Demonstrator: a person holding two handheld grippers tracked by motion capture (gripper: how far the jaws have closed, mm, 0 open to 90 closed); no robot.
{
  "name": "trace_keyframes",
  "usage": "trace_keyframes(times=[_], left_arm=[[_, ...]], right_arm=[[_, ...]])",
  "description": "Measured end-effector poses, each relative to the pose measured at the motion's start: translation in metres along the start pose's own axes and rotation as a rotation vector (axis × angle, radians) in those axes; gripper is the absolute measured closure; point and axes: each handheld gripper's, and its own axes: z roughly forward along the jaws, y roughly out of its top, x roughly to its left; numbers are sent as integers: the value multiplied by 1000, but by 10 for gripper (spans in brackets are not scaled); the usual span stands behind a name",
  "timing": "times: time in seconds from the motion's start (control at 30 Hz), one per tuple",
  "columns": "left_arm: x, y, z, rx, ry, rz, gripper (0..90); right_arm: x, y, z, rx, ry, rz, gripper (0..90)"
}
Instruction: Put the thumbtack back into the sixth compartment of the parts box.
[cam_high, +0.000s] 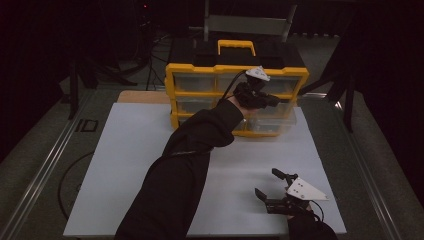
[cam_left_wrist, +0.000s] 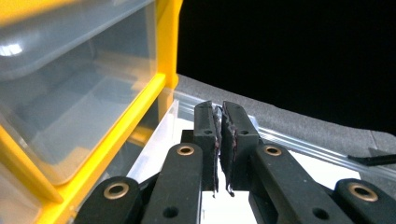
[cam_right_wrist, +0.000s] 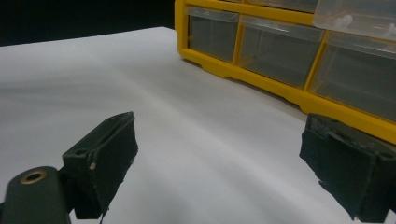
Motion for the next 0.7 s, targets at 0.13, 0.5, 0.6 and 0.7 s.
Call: trace_keyframes(times=[0.13, 0.5, 0.6, 0.7], left_arm=[[5, -6, 8, 17, 7, -13, 853], [2, -12, 2, 17, 6, -19, 441], [1, -15, -5, 12, 11, -21, 377], [1, -22, -14, 23, 22, -20, 295]], right_arm=[[0, 0, 0, -3, -1, -3, 104], [-1, 0, -1, -4, 0, -3, 104], [-1, 0, -1, -2, 1, 2, 104], [-1, -1, -1, -1, 0, 1, 104]])
